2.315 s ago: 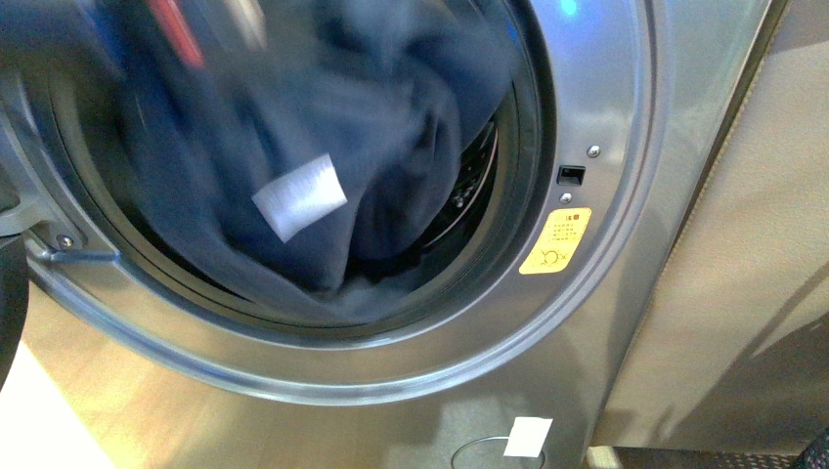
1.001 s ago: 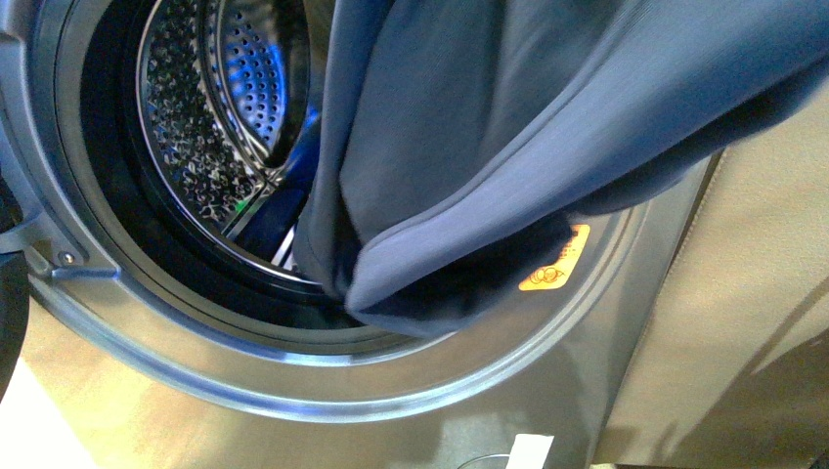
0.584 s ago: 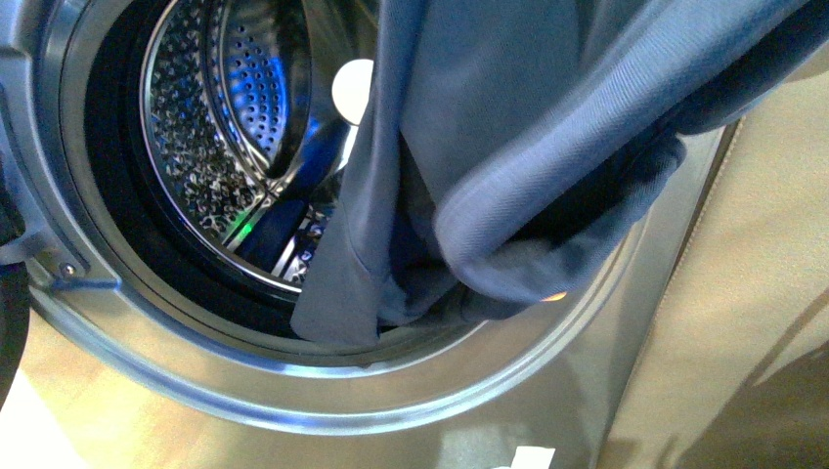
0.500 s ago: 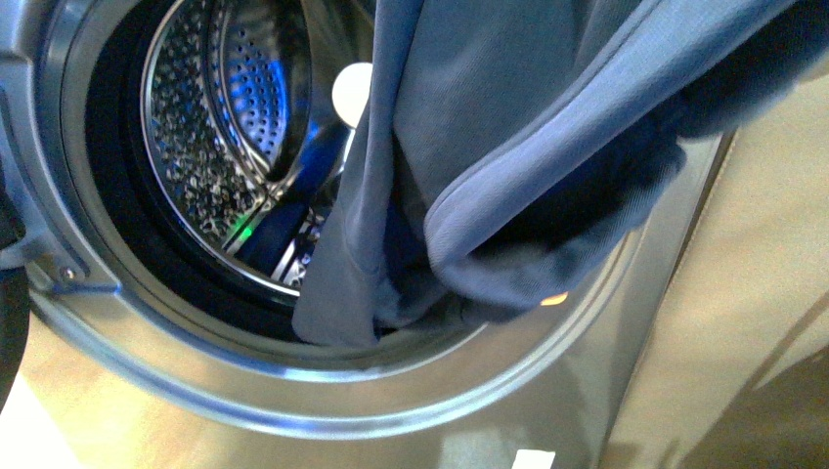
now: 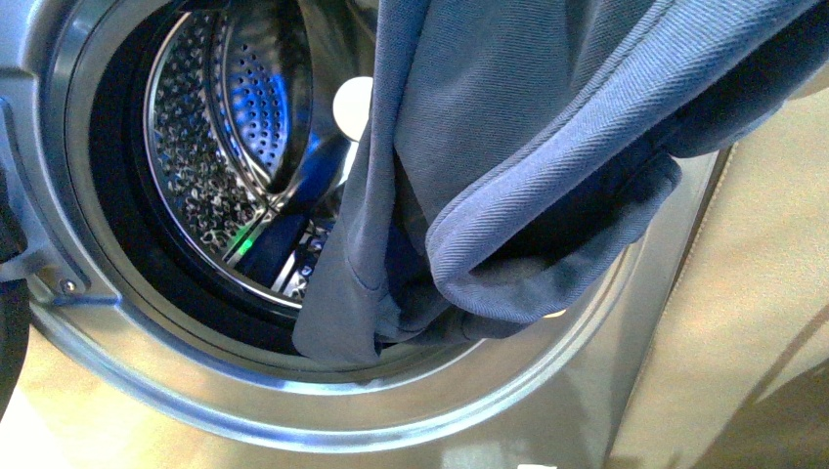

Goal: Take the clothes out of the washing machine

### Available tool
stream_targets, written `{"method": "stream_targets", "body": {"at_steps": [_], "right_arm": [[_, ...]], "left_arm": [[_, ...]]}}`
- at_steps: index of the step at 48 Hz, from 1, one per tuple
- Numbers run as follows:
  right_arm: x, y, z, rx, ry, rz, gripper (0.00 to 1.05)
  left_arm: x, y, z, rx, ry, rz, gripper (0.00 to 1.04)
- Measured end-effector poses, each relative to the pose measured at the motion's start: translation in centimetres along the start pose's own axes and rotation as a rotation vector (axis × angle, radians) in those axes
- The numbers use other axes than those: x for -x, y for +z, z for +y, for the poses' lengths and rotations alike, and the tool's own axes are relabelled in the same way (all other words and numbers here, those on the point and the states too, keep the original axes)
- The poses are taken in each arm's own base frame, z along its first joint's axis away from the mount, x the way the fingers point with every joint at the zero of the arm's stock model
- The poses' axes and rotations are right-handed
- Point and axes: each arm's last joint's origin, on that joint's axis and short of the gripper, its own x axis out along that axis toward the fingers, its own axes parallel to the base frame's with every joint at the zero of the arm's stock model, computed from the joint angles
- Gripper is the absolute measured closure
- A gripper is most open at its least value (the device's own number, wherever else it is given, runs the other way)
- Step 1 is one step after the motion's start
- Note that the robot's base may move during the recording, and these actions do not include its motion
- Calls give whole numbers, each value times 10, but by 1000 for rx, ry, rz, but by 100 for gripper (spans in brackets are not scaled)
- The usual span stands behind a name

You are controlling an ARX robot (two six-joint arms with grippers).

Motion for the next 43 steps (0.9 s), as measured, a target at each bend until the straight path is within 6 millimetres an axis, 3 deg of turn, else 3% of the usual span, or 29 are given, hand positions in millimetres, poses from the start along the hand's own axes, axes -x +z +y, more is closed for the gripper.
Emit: {"method": "stream_targets", "body": {"at_steps": [5, 14, 22, 35, 43], "right_arm": [[-7, 9, -3, -77, 163, 11, 7], [-34, 42, -1, -57, 231, -61, 7], [-65, 59, 6, -32, 294, -74, 7], [-114, 75, 21, 23, 474, -73, 7], [-139, 76, 32, -32, 635, -52, 7]], "left_arm": [[0, 0, 0, 0, 0, 0, 97], [0, 0, 0, 0, 3, 1, 97], [0, 0, 0, 0, 3, 1, 97], [0, 0, 0, 0, 3, 1, 97], [0, 0, 0, 0, 3, 1, 97]]}}
